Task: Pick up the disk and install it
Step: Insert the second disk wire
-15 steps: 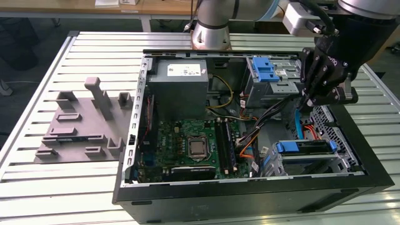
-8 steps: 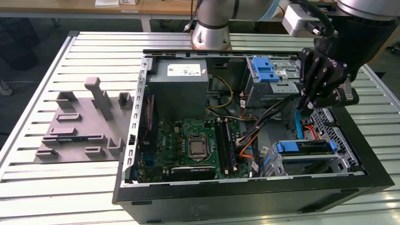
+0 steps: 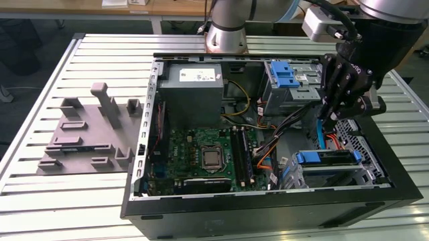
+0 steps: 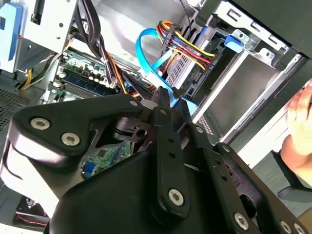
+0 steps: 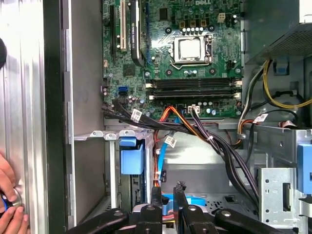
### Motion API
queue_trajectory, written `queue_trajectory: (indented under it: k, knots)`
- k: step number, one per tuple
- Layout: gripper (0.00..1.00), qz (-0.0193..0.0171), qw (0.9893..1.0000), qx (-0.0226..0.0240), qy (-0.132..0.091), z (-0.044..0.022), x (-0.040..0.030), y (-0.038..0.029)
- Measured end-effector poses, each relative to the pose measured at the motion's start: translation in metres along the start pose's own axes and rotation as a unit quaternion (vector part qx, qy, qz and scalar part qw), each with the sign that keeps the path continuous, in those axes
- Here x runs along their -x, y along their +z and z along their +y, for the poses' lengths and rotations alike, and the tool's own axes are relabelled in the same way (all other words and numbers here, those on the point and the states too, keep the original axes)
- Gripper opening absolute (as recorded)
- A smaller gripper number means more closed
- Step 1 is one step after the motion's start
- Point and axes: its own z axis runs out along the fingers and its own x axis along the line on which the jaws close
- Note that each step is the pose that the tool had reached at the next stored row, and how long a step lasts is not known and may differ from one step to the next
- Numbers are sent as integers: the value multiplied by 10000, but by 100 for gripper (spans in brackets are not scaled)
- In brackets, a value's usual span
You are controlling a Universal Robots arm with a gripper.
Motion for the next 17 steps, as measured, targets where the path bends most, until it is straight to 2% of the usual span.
queue_trajectory:
  k: [9, 14, 17]
  knots:
    - [24, 128, 9999, -21, 1, 0, 5, 59]
    - [24, 177, 9998, -31, 2, 0, 7, 82]
    - [24, 195, 9998, -32, 2, 1, 8, 90]
